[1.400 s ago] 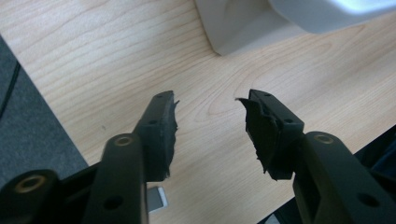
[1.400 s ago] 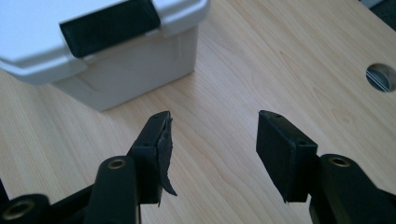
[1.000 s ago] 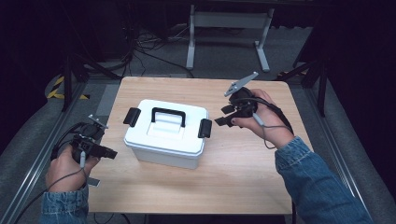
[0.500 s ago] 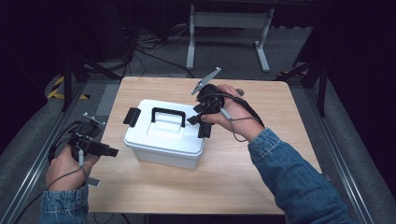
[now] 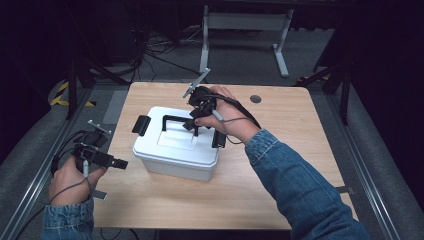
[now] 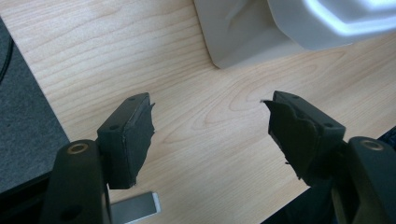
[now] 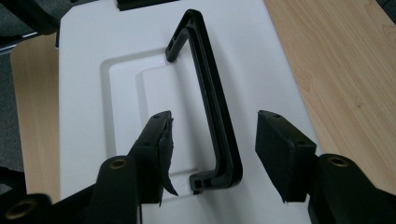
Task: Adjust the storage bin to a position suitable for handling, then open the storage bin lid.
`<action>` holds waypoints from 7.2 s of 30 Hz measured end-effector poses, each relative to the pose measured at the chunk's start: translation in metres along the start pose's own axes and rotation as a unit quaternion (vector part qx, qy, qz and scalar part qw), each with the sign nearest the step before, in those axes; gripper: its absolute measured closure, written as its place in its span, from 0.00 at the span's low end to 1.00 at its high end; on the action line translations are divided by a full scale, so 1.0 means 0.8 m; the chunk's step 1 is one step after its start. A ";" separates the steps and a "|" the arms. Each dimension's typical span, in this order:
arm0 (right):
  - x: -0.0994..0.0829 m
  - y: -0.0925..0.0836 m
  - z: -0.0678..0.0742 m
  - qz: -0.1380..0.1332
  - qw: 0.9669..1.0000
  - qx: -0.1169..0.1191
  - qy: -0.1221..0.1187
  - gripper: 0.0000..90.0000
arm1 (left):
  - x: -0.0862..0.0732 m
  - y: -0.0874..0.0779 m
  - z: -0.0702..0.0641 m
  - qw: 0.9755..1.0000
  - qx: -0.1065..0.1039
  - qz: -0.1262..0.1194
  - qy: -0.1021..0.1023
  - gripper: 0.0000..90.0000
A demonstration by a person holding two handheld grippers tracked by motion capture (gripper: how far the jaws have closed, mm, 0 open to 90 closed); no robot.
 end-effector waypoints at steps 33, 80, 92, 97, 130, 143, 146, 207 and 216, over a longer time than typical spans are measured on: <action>0.022 0.024 0.017 0.038 0.997 0.031 -0.060 0.92 | 0.007 0.007 0.003 1.000 0.009 0.013 0.003 0.32; 0.014 -0.093 0.002 -0.034 0.997 0.005 -0.076 0.94 | 0.010 0.003 0.014 1.000 0.025 -0.012 -0.014 0.25; -0.031 -0.132 -0.022 -0.047 0.998 -0.011 -0.043 0.94 | 0.009 0.006 0.013 1.000 0.023 -0.003 -0.013 0.25; -0.048 -0.145 -0.032 -0.046 0.998 -0.020 -0.031 0.94 | 0.009 0.008 0.013 1.000 0.026 0.001 -0.010 0.25; -0.163 -0.206 -0.100 -0.032 0.995 -0.081 0.051 0.94 | 0.009 0.015 0.016 0.999 0.034 0.007 -0.009 0.23; -0.219 -0.191 -0.135 -0.029 0.990 -0.091 0.100 0.94 | 0.009 0.018 0.016 0.999 0.038 0.007 -0.004 0.21; -0.233 -0.179 -0.143 -0.025 0.989 -0.094 0.114 0.94 | 0.009 0.018 0.016 0.999 0.038 0.007 -0.005 0.21; -0.345 -0.032 -0.176 -0.036 0.979 -0.068 0.189 0.93 | 0.016 0.022 0.016 0.999 0.033 0.011 -0.002 0.21; -0.352 -0.041 -0.193 -0.049 0.969 -0.117 0.214 0.70 | 0.015 0.023 0.018 0.999 0.032 0.012 -0.004 0.21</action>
Point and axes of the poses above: each handheld gripper's, and its own axes: y roughly forward along the jaws, x roughly out of its top, z roughly to its left, the point moved 8 cm from there along y, roughly forward along the jaws, and after that the axes turned 4 degrees about z, right-handed, at the moved point
